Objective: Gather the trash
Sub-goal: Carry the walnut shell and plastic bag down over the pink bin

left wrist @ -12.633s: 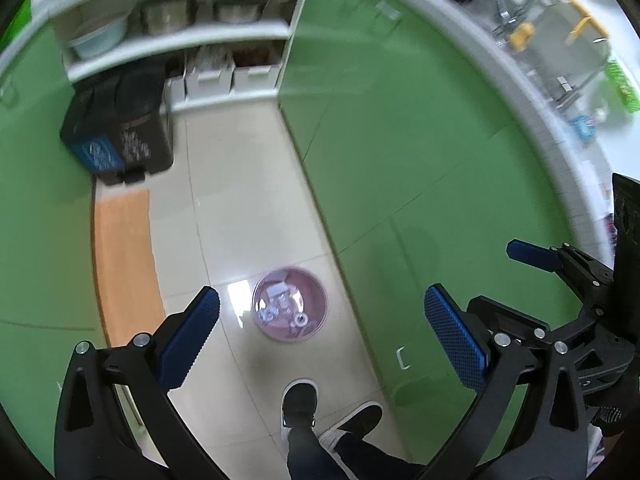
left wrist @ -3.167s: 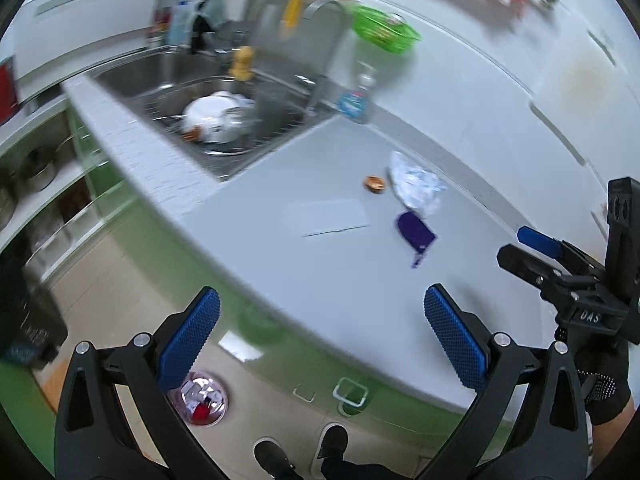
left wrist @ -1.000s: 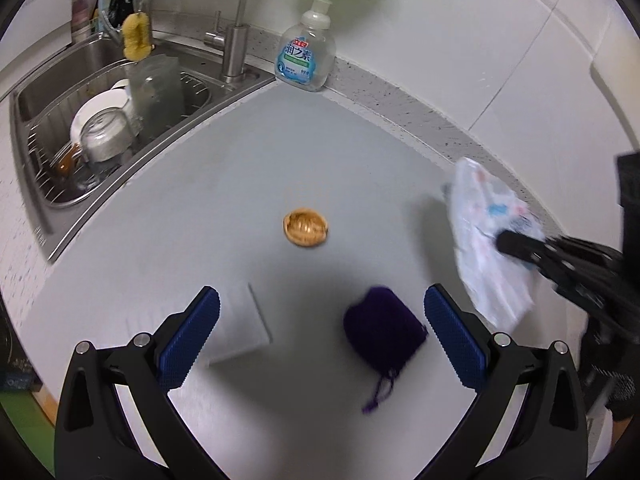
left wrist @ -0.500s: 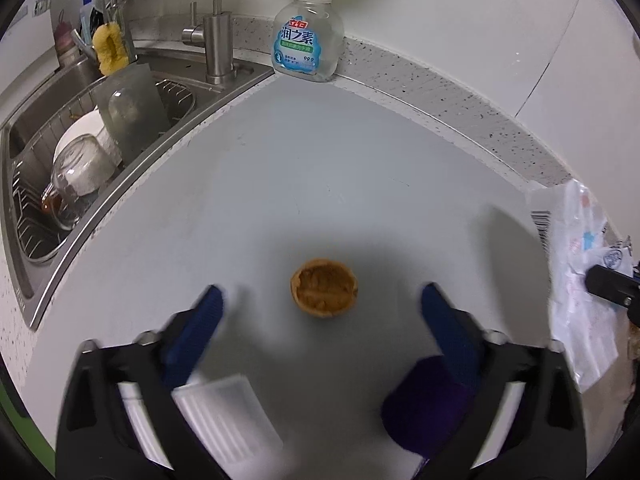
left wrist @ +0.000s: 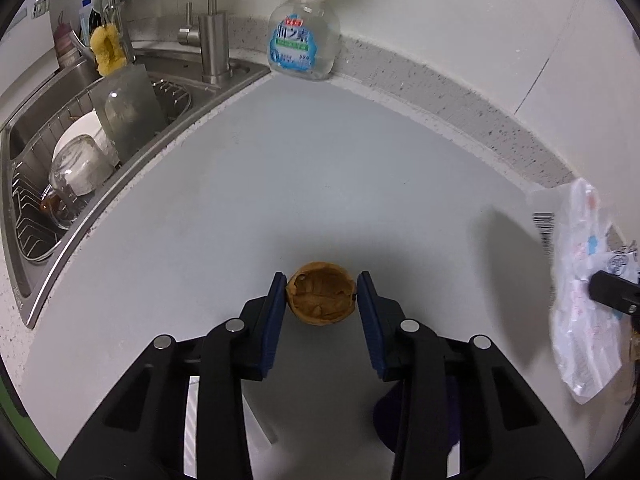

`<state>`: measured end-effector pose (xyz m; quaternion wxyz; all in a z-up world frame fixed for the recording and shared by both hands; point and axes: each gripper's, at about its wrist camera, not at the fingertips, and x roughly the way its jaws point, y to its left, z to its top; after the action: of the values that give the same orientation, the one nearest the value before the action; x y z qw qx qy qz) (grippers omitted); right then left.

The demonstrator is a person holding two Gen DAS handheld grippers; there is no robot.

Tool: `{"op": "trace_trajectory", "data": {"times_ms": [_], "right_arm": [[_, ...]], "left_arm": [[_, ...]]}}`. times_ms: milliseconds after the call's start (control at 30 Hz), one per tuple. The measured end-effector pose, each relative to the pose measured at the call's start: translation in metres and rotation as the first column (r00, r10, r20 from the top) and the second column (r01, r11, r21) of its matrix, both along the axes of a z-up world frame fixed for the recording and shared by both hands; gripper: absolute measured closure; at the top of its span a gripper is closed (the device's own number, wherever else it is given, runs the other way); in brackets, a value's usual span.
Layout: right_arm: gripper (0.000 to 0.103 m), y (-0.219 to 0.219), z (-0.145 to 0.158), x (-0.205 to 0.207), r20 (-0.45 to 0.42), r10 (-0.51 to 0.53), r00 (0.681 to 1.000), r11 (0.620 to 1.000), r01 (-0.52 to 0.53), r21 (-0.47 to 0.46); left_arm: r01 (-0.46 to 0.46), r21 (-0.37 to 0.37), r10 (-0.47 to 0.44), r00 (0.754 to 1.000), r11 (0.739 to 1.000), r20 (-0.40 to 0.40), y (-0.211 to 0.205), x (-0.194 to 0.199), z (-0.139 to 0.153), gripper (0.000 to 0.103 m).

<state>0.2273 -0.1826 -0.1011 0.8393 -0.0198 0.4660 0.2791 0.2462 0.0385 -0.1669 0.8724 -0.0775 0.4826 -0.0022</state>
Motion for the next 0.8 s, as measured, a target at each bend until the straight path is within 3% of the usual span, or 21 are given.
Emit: {"op": "trace_trajectory", "data": {"times_ms": [333, 600, 800], "right_arm": [[0.102, 0.02, 0.014, -0.019, 0.036, 0.045, 0.998, 0.999, -0.045, 0.005], [0.102, 0.06, 0.036, -0.056, 0.079, 0.139, 0.987, 0.99, -0.14, 0.011], [0.102, 0.121, 0.046, -0.103, 0.1, 0.274, 0.957, 0.961, -0.277, 0.021]], "left_arm": [[-0.007, -0.014, 0.007, 0.999, 1.0, 0.039, 0.004, -0.04, 0.034, 0.067], [-0.072, 0.007, 0.071, 0.995, 0.997, 0.075, 0.041, -0.117, 0.069, 0.067], [-0.169, 0.021, 0.166, 0.982, 0.985, 0.09, 0.09, -0.192, 0.095, 0.067]]}}
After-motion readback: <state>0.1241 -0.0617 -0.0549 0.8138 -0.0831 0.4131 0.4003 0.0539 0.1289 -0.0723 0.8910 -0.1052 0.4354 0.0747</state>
